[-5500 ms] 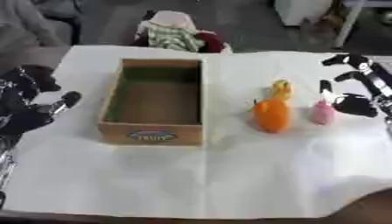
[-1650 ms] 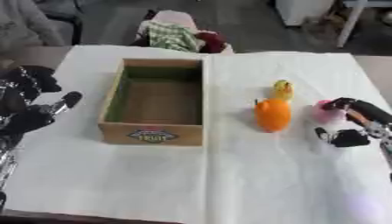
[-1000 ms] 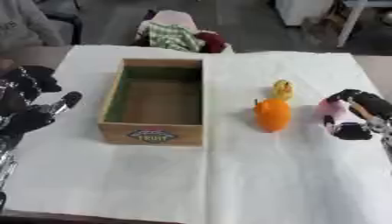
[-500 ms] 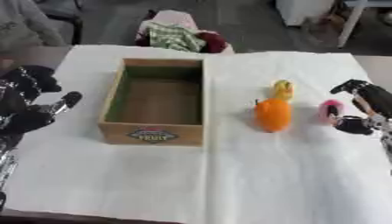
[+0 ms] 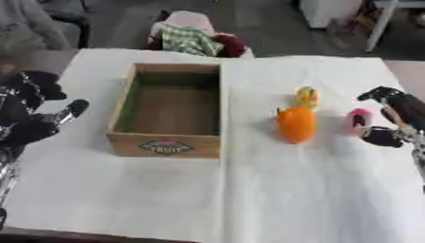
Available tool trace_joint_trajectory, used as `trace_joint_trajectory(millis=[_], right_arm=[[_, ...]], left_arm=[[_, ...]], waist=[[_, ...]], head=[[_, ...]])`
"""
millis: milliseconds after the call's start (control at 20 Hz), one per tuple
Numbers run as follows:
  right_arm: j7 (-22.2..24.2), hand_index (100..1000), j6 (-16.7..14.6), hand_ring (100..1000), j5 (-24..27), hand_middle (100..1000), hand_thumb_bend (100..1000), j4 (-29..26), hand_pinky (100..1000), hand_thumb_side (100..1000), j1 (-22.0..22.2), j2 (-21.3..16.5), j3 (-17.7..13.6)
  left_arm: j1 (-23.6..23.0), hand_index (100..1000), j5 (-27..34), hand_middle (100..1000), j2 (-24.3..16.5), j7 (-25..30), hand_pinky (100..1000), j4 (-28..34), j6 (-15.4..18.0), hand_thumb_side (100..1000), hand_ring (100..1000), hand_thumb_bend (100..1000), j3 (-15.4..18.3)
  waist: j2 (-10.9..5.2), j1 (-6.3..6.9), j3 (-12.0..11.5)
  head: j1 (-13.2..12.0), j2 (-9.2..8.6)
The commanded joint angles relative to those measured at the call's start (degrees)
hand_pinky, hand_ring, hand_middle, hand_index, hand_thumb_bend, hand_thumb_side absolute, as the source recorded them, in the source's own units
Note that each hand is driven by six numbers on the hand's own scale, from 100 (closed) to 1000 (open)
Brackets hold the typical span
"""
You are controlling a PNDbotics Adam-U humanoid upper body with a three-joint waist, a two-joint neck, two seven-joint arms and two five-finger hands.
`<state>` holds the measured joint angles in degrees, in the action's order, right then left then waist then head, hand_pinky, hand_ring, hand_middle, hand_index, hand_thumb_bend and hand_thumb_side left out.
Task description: Pick up objects on the table and place them in the box.
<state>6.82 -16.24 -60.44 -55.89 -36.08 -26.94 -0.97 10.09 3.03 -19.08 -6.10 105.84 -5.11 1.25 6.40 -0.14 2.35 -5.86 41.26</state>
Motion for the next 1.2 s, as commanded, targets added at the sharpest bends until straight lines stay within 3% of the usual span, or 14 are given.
trace_joint_trajectory(millis=[50,450,1050,1100,1150,1200], right_arm=[[2.54,872,-0.33,952,-2.42,853,100,0.46,708,359,-1.22,-1.33,-0.18],[4.56,881,1.18,956,-6.42,869,100,3.68,713,404,-1.47,-0.71,-1.19],[2.1,862,2.14,929,-9.44,832,100,6.42,689,408,-1.62,-0.11,-1.5],[1.76,616,2.42,723,-9.18,515,100,5.97,557,293,-2.01,-0.1,-1.94],[1.15,505,2.96,689,-8.71,431,100,5.03,540,259,-2.26,-0.05,-2.48],[0.37,482,3.6,682,-8.2,413,100,3.88,537,252,-2.23,0.0,-2.81]], left_arm=[[0.48,635,0.06,491,-0.66,0.0,696,0.9,-0.09,100,537,706,0.21],[0.47,635,0.05,491,-0.61,0.0,696,0.88,-0.09,100,537,705,0.22],[0.52,635,0.09,491,-0.6,0.04,696,0.88,-0.11,100,536,705,0.17],[0.49,635,0.09,490,-0.59,0.03,696,0.86,-0.12,100,536,705,0.17],[0.49,635,0.1,490,-0.6,0.03,696,0.86,-0.13,100,536,705,0.18],[0.5,635,0.1,490,-0.6,0.02,696,0.87,-0.12,100,536,705,0.18]], waist=[[-0.56,-0.06,-0.06],[-0.51,0.03,-0.12],[-0.52,0.02,-0.18],[-0.61,0.03,-0.13],[-0.62,0.03,-0.1],[-0.62,0.03,-0.1]], head=[[0.18,-0.02],[0.17,-0.05],[0.17,-0.05],[0.12,0.01],[0.09,0.0],[0.09,-0.03]])
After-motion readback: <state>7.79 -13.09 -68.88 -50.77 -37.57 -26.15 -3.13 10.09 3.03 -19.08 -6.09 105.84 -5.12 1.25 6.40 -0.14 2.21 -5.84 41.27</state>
